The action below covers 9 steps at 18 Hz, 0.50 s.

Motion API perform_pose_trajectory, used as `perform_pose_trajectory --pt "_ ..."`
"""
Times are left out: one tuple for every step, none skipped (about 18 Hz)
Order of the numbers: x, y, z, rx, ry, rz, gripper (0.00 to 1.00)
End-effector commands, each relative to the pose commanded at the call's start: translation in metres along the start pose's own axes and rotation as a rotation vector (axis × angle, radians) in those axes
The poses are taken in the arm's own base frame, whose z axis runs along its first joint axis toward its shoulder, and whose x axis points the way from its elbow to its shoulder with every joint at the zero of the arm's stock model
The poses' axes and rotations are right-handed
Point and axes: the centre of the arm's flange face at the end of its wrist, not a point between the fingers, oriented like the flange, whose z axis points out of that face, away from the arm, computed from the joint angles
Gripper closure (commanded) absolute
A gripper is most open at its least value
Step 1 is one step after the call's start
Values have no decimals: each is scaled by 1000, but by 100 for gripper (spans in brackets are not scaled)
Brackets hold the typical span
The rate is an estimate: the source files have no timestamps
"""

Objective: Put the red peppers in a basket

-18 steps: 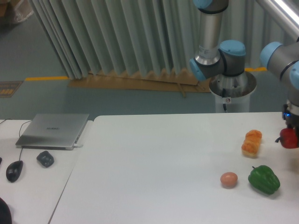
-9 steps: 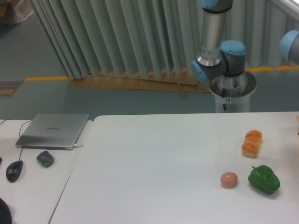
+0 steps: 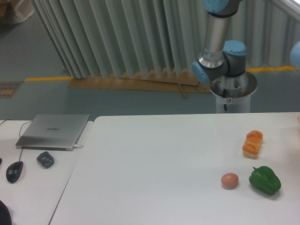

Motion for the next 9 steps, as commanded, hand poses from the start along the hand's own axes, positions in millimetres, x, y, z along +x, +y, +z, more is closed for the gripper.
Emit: perform_pose_trajectory --pt "-3 5 3 -4 -11 -9 44" --pt "-6 11 8 -7 -21 -19 44" --pt "-8 12 9 -10 -29 -19 43" --pt "-13 14 19 -8 -27 -14 39" --pt "-17 15 24 -14 -43 -19 39" --pt "-17 15 26 -15 -46 -19 40" --pt "-18 14 30 -14 -43 -22 41" --pt "-19 15 28 -16 -47 -24 42" --pt "-20 15 29 -16 -47 -24 42"
